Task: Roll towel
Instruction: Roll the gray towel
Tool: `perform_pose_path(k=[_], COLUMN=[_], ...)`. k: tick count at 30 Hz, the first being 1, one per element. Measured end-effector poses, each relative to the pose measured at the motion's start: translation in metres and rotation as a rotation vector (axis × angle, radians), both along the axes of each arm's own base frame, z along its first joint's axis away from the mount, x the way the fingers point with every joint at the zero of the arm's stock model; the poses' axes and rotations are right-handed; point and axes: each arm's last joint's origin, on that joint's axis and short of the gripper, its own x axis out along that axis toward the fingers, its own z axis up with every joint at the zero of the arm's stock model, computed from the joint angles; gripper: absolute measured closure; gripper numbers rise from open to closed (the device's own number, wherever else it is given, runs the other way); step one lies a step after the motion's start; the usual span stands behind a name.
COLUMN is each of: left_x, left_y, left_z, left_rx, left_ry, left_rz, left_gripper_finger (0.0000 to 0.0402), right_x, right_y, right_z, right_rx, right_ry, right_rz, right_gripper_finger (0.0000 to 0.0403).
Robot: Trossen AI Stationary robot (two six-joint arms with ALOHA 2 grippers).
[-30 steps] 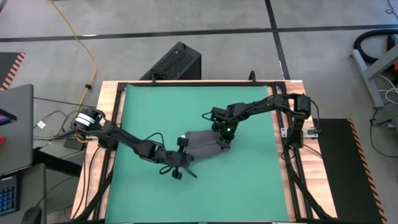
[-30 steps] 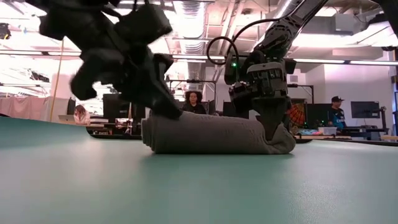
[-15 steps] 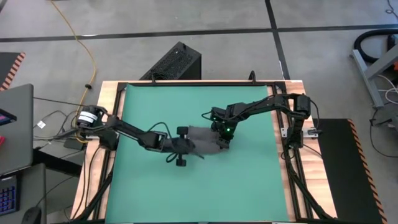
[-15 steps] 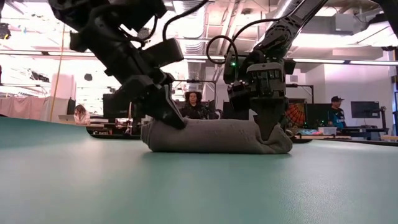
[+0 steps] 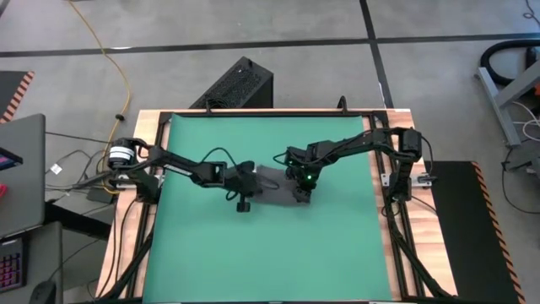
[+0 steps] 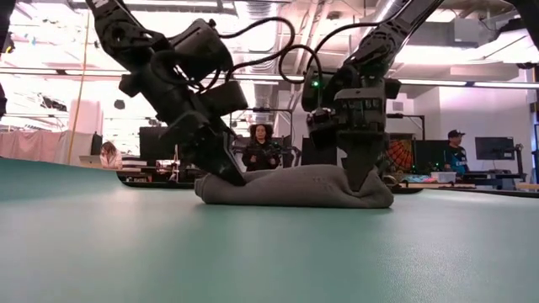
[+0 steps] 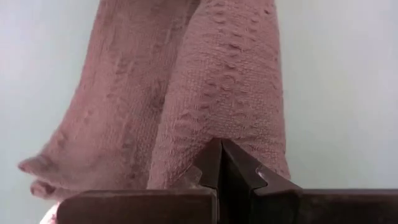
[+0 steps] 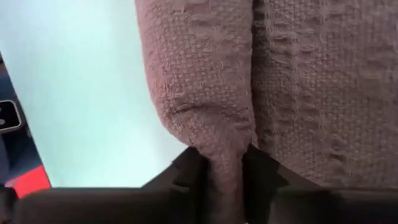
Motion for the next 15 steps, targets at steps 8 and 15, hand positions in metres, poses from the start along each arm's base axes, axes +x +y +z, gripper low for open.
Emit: perform_pose_path(k=[8,15], left_x=[-0.005,-0.007], left_y=[0.014,0.016], left_z=[-0.004,-0.005], left_rx=[-0.018,-0.016], left_ry=[0.017,0.033], left_rz=[0.003,-0.001], left_gripper_finger=[0.0402,0.0402], right_x=[-0.002,-0.019], right_y=[0.002,0.004], right_z=[0.020,0.055], right_rx=[-0.142,-0.329], right_ry=[-0.059,-0.083], right_rz=[0.001,-0.017], right_gripper_finger=[0.0245,0.0249])
